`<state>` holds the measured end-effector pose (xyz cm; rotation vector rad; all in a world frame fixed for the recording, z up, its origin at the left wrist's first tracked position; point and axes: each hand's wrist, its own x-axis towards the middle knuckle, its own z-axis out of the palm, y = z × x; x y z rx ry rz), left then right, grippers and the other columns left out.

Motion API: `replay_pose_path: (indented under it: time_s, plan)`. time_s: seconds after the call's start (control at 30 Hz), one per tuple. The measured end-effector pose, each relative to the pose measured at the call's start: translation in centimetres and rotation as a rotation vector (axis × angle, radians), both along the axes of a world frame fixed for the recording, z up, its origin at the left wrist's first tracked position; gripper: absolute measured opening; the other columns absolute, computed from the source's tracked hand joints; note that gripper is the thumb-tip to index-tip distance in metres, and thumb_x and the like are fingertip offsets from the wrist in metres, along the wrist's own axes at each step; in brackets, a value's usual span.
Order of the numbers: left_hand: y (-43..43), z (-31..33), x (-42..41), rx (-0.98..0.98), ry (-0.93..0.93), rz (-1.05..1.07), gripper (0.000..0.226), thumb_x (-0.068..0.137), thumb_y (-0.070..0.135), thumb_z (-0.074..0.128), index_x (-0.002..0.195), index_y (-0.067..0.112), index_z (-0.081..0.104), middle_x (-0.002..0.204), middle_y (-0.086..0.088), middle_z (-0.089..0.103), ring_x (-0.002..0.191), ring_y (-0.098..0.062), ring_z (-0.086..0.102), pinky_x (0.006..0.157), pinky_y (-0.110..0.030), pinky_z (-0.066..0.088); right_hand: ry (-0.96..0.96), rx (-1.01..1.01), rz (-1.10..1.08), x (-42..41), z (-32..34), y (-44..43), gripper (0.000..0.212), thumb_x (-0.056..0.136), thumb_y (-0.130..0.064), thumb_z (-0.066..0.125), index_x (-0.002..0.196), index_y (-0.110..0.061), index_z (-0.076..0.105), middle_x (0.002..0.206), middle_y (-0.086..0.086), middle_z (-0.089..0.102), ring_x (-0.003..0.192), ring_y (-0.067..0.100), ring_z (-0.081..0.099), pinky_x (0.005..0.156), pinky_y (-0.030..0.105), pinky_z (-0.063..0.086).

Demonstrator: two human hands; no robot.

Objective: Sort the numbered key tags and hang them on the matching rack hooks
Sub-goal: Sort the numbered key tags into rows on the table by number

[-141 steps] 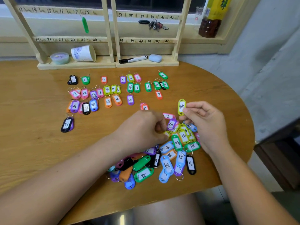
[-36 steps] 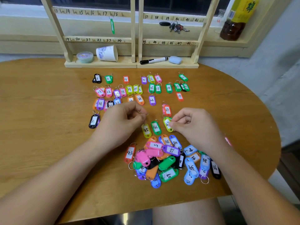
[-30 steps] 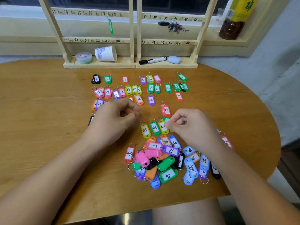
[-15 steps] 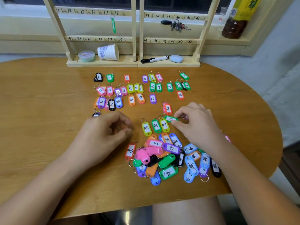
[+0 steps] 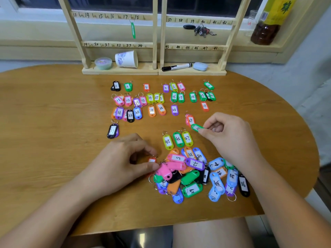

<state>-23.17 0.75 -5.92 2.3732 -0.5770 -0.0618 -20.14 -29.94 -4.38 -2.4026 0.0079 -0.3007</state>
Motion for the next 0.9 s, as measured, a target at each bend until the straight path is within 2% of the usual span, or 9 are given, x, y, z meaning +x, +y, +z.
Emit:
replay_pose_path:
  time_s: [0.1, 0.17, 0.3, 0.4, 0.5, 0.6, 0.7, 0.8, 0.9]
  plan:
    - [-0.1, -0.1, 0.1, 0.009, -0.006, 0.008, 0.026, 0.083, 0.052, 0.085, 0.106, 0.045, 0.076, 0.104, 0.02, 0.063, 0.09, -0.004, 0.061, 0.077, -0.018, 0.046, 0.039, 0.125, 0.08, 0.2, 0.4, 1.4, 0.019, 0.084, -0.033, 0.09, 0.075, -0.026, 0.074, 0.067, -0.013, 0.067, 0.059, 0.004, 0.054, 0.058, 0.028, 0.045]
    - [-0.1, -0.2, 0.1, 0.022, -0.011, 0.014, 0.024, 0.083, 0.05, 0.086, 0.104, 0.044, 0.076, 0.103, 0.02, 0.063, 0.092, -0.002, 0.061, 0.078, -0.017, 0.046, 0.094, 0.174, 0.136, 0.3, 0.5, 2.7, 0.018, 0.083, -0.032, 0.09, 0.077, -0.025, 0.075, 0.069, -0.005, 0.071, 0.059, 0.009, 0.058, 0.061, 0.036, 0.051]
    - [0.0, -0.3, -0.3, 0.019, -0.017, 0.051, 0.017, 0.085, 0.043, 0.086, 0.097, 0.039, 0.075, 0.096, 0.018, 0.062, 0.09, -0.005, 0.061, 0.072, -0.013, 0.042, 0.173, 0.163, 0.195, 0.1, 0.6, 5.3, 0.016, 0.087, -0.03, 0.088, 0.083, -0.026, 0.073, 0.071, -0.007, 0.074, 0.056, 0.001, 0.061, 0.059, 0.024, 0.046]
    - [0.1, -0.7, -0.6, 0.002, -0.043, 0.083, 0.015, 0.085, 0.04, 0.087, 0.093, 0.036, 0.074, 0.092, 0.018, 0.063, 0.087, -0.008, 0.062, 0.07, -0.015, 0.043, 0.223, 0.105, 0.207, -0.1, 0.6, 7.3, 0.017, 0.087, -0.034, 0.086, 0.086, -0.03, 0.07, 0.073, -0.011, 0.074, 0.06, 0.001, 0.065, 0.061, 0.026, 0.049]
    - [0.4, -1.1, -1.5, -0.027, -0.087, 0.131, 0.015, 0.089, 0.042, 0.083, 0.101, 0.036, 0.076, 0.091, 0.018, 0.065, 0.084, -0.007, 0.065, 0.072, -0.021, 0.048, 0.239, 0.054, 0.202, -0.3, 0.6, 9.0, 0.019, 0.088, -0.034, 0.085, 0.086, -0.03, 0.067, 0.072, -0.012, 0.073, 0.06, -0.002, 0.065, 0.058, 0.023, 0.043]
    - [0.8, -1.3, -3.0, -0.066, -0.134, 0.193, 0.016, 0.095, 0.044, 0.074, 0.109, 0.036, 0.076, 0.095, 0.017, 0.067, 0.087, -0.004, 0.066, 0.077, -0.022, 0.05, 0.243, 0.017, 0.208, -0.8, 0.7, 10.1, 0.018, 0.09, -0.032, 0.084, 0.087, -0.029, 0.066, 0.07, -0.015, 0.073, 0.057, -0.004, 0.063, 0.049, 0.013, 0.035]
    - [1.3, -1.7, -4.5, -0.099, -0.14, 0.225, 0.016, 0.095, 0.033, 0.077, 0.111, 0.034, 0.076, 0.099, 0.019, 0.066, 0.09, -0.002, 0.066, 0.078, -0.015, 0.047, 0.239, -0.009, 0.205, -1.0, 0.6, 10.9, 0.018, 0.091, -0.033, 0.083, 0.087, -0.03, 0.065, 0.069, -0.017, 0.072, 0.061, -0.005, 0.064, 0.05, 0.013, 0.036]
    - [1.6, -1.9, -5.4, -0.112, -0.14, 0.234, 0.02, 0.094, 0.028, 0.079, 0.113, 0.033, 0.077, 0.102, 0.021, 0.064, 0.091, -0.002, 0.066, 0.08, -0.02, 0.05, 0.231, -0.011, 0.214, -0.9, 0.6, 11.7, 0.019, 0.09, -0.032, 0.083, 0.086, -0.029, 0.065, 0.068, -0.016, 0.071, 0.062, -0.005, 0.064, 0.054, 0.018, 0.04]
    - [1.5, -1.9, -5.6, -0.112, -0.139, 0.237, 0.024, 0.093, 0.026, 0.08, 0.114, 0.036, 0.077, 0.104, 0.022, 0.063, 0.093, -0.002, 0.066, 0.081, -0.018, 0.049, 0.224, -0.041, 0.233, -0.8, 0.4, 12.6, 0.019, 0.089, -0.03, 0.084, 0.084, -0.029, 0.066, 0.068, -0.015, 0.072, 0.067, -0.002, 0.067, 0.063, 0.027, 0.052]
